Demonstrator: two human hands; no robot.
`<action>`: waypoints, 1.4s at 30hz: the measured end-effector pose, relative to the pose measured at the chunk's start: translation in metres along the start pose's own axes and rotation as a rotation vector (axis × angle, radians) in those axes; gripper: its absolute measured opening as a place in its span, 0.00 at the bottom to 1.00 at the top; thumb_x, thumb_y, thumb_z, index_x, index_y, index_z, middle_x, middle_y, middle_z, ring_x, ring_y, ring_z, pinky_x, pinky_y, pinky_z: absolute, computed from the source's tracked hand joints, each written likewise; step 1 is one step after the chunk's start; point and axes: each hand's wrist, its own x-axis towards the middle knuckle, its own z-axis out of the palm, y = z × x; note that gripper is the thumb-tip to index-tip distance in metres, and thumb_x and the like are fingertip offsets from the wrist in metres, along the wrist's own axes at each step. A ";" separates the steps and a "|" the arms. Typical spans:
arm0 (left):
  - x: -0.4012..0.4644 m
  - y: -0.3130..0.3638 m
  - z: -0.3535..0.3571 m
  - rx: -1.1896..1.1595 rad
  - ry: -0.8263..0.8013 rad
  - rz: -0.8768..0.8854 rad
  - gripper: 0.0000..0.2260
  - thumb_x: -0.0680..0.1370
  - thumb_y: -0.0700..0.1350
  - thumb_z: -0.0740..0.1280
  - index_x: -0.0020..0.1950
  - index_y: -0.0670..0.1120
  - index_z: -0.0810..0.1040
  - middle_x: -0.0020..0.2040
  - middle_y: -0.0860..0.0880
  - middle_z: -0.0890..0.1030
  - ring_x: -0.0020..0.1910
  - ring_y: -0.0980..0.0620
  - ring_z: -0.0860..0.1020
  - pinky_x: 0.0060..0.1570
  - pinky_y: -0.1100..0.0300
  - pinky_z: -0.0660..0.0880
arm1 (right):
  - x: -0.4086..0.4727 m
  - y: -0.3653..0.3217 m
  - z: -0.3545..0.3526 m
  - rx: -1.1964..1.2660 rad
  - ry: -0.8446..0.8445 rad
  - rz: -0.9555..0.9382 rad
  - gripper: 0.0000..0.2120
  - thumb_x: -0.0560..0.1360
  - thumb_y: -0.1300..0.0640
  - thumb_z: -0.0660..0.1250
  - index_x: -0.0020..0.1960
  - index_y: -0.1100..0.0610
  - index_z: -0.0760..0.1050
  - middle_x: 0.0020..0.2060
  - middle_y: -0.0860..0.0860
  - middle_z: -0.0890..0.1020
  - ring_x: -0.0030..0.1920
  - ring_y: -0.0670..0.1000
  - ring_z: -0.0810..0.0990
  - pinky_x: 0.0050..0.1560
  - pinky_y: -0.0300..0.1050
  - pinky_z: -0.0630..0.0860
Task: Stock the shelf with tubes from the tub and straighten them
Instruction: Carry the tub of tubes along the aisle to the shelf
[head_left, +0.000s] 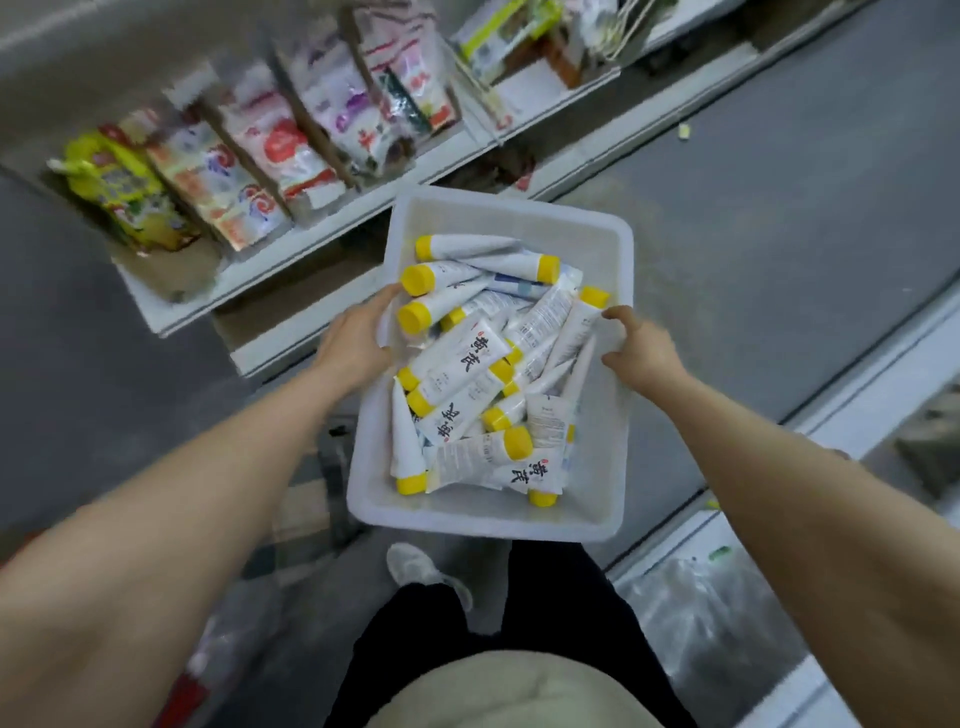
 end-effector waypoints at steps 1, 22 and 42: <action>0.018 0.029 0.001 0.031 -0.006 0.035 0.37 0.71 0.40 0.69 0.77 0.55 0.58 0.68 0.38 0.72 0.65 0.37 0.71 0.59 0.50 0.69 | 0.010 0.018 -0.019 0.029 0.021 0.014 0.28 0.73 0.65 0.67 0.71 0.56 0.66 0.57 0.64 0.76 0.59 0.63 0.74 0.53 0.49 0.70; 0.421 0.566 0.058 0.246 -0.206 0.606 0.40 0.68 0.44 0.69 0.77 0.56 0.59 0.58 0.41 0.79 0.58 0.38 0.76 0.55 0.48 0.74 | 0.240 0.319 -0.377 0.262 0.478 0.492 0.24 0.76 0.65 0.58 0.69 0.49 0.67 0.64 0.61 0.70 0.63 0.65 0.70 0.60 0.53 0.71; 0.746 0.978 0.136 0.376 -0.281 0.774 0.36 0.69 0.41 0.69 0.76 0.56 0.62 0.54 0.40 0.81 0.57 0.38 0.77 0.53 0.51 0.74 | 0.527 0.552 -0.632 0.334 0.488 0.623 0.22 0.75 0.64 0.60 0.69 0.53 0.66 0.61 0.62 0.72 0.62 0.64 0.71 0.58 0.50 0.69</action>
